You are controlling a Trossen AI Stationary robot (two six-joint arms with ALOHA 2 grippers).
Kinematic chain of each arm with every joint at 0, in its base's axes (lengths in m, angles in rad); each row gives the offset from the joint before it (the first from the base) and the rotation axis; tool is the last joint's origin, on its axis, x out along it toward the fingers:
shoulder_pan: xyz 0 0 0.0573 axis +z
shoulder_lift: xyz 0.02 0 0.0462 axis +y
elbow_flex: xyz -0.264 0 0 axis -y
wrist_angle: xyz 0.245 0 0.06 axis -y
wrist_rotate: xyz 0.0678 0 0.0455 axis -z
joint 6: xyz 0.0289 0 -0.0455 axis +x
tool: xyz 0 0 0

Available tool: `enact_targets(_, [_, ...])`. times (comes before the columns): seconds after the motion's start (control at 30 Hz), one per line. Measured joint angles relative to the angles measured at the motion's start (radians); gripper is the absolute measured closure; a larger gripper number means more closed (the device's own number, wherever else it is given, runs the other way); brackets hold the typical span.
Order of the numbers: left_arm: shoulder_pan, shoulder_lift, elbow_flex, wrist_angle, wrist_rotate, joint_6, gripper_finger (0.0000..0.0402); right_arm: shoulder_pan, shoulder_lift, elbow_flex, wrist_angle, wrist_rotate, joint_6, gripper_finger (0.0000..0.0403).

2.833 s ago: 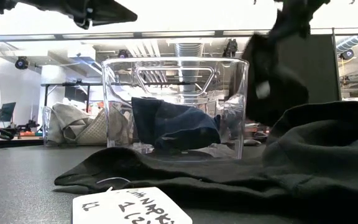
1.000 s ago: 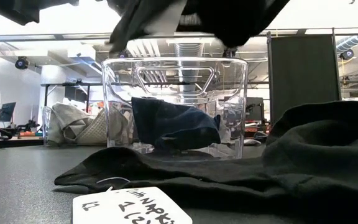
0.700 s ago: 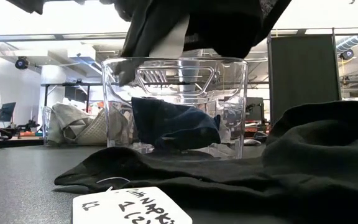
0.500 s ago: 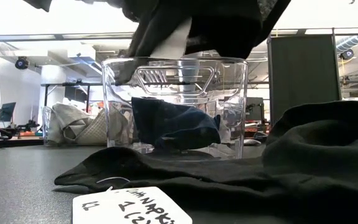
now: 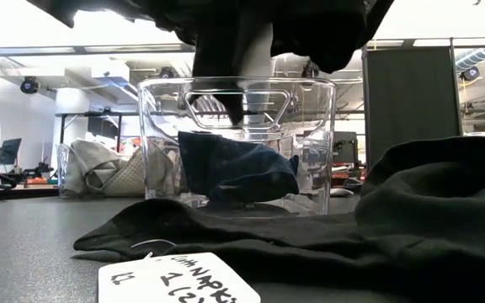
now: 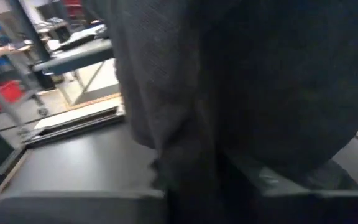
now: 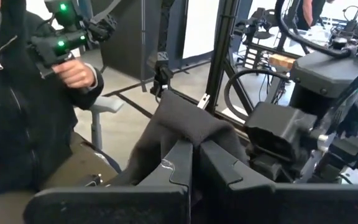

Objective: Sort towels by color in basket
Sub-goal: Put the top black towel into the bottom transparent bin

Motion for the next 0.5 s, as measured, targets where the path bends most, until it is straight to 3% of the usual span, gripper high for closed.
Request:
enact_targets(0.1, [0.0, -0.009, 0.013, 0.002, -0.056, 0.006, 0.0389, 0.0, 0.0, 0.0, 0.0, 0.0, 0.0, 0.0394])
enact_targets(0.23, [-0.005, -0.032, 0.025, 0.006, -0.193, 0.06, 0.0392, 0.0, 0.002, 0.0, 0.0, 0.0, 0.0, 0.0394])
enact_targets(0.33, [-0.005, -0.051, 0.025, 0.001, -0.213, 0.099, 0.0399, 0.003, 0.006, -0.003, 0.0, 0.015, 0.0, 0.0394])
enact_targets(0.5, [-0.006, -0.102, 0.025, 0.008, -0.241, 0.093, 0.0401, 0.002, 0.006, -0.008, -0.006, 0.188, -0.002, 0.0394])
